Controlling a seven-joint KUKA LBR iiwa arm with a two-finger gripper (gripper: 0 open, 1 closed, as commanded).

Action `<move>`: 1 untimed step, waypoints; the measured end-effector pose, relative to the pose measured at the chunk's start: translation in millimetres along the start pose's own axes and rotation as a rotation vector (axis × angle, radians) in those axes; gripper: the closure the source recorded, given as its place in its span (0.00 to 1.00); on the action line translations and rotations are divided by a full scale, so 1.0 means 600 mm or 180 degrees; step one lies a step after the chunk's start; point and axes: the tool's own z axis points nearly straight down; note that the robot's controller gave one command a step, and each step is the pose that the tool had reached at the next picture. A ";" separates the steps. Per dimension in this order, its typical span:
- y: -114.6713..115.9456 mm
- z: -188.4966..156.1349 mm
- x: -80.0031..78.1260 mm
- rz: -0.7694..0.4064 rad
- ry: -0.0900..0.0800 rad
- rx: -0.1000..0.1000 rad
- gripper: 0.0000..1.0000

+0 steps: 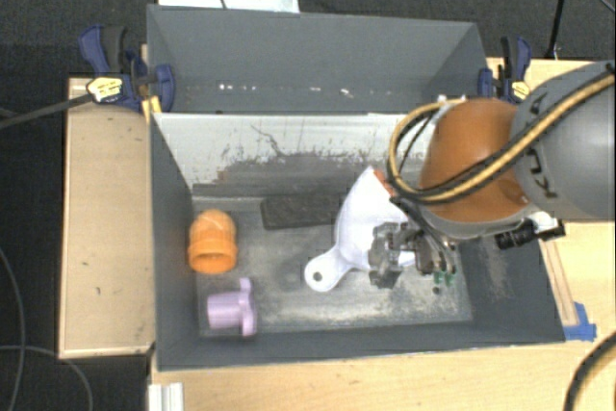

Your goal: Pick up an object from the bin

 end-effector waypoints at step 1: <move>-0.008 -0.064 -0.008 -0.0101 -0.0038 -0.0003 1.00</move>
Offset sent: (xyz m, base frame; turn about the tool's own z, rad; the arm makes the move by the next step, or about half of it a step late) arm 0.0040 -0.0202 0.0903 -0.0039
